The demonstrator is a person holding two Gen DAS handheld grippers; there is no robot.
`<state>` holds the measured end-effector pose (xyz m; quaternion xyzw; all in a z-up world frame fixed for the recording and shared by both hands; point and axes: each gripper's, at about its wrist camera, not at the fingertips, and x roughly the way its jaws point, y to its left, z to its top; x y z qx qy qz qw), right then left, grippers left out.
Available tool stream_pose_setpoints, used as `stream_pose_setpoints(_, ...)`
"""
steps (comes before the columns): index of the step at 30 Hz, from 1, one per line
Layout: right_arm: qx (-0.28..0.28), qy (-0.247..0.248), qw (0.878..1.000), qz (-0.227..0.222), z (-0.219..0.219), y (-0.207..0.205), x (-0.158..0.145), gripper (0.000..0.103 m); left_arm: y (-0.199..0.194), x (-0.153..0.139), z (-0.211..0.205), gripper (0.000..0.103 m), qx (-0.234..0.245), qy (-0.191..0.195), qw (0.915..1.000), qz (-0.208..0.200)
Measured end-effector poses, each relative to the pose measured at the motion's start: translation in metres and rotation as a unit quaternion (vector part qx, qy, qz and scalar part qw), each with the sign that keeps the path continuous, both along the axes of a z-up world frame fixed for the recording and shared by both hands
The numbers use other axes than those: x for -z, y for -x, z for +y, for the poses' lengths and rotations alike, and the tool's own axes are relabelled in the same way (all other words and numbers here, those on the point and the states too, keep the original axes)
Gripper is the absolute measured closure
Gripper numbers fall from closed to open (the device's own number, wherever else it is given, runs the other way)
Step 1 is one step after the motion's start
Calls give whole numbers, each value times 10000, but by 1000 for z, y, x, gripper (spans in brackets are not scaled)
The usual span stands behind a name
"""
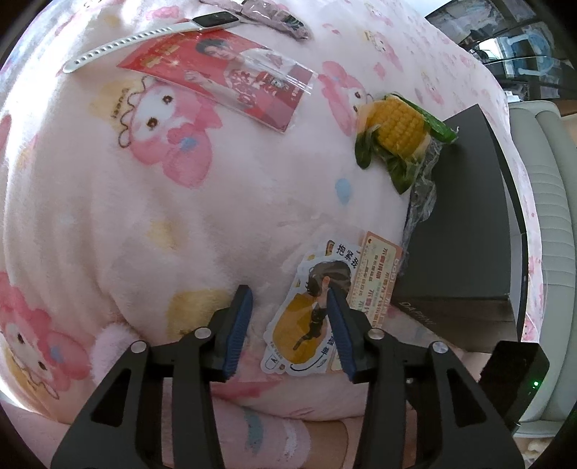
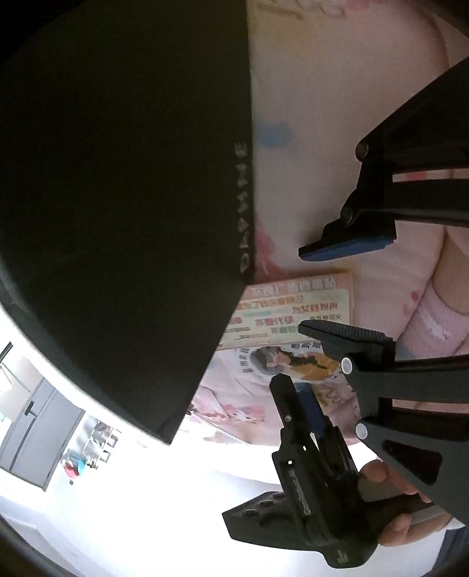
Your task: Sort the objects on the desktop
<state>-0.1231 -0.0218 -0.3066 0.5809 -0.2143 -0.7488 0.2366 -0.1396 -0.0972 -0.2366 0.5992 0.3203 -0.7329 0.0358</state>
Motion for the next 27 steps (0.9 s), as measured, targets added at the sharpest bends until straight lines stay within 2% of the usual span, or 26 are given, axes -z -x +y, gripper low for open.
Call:
stream_pose_setpoints(3,-223,40,9997,94,22,-4,-13,71,-1,-2,-1,59,-16,55,10000,19)
stream_pose_setpoints(6,-820,203,9939,705,21,-18,-44,71,-3,-4,-4,58,-129,-48,9999,79)
stream_pose_setpoints(9,-948,-232,9892,1091,12,-23,-56,71,-5,-5,-8,58,-278,-63,9995,118)
stream_pose_setpoints(14,-384,-591,9966,426,17,-7,-22,71,1,0,-5,58,-224,-30,9997,16)
stream_pose_setpoints(19,-195,-526,9975,437,11,2,-10,70,7,3,1,58,-107,39,9999,-67)
stream_pose_setpoints(22,-203,-284,9989,316,6,6,-1,70,6,1,2,58,-64,-33,10000,-4)
stream_pose_setpoints(27,-703,340,9964,339,-4,-3,-11,69,1,-8,-4,57,-251,-24,9995,187)
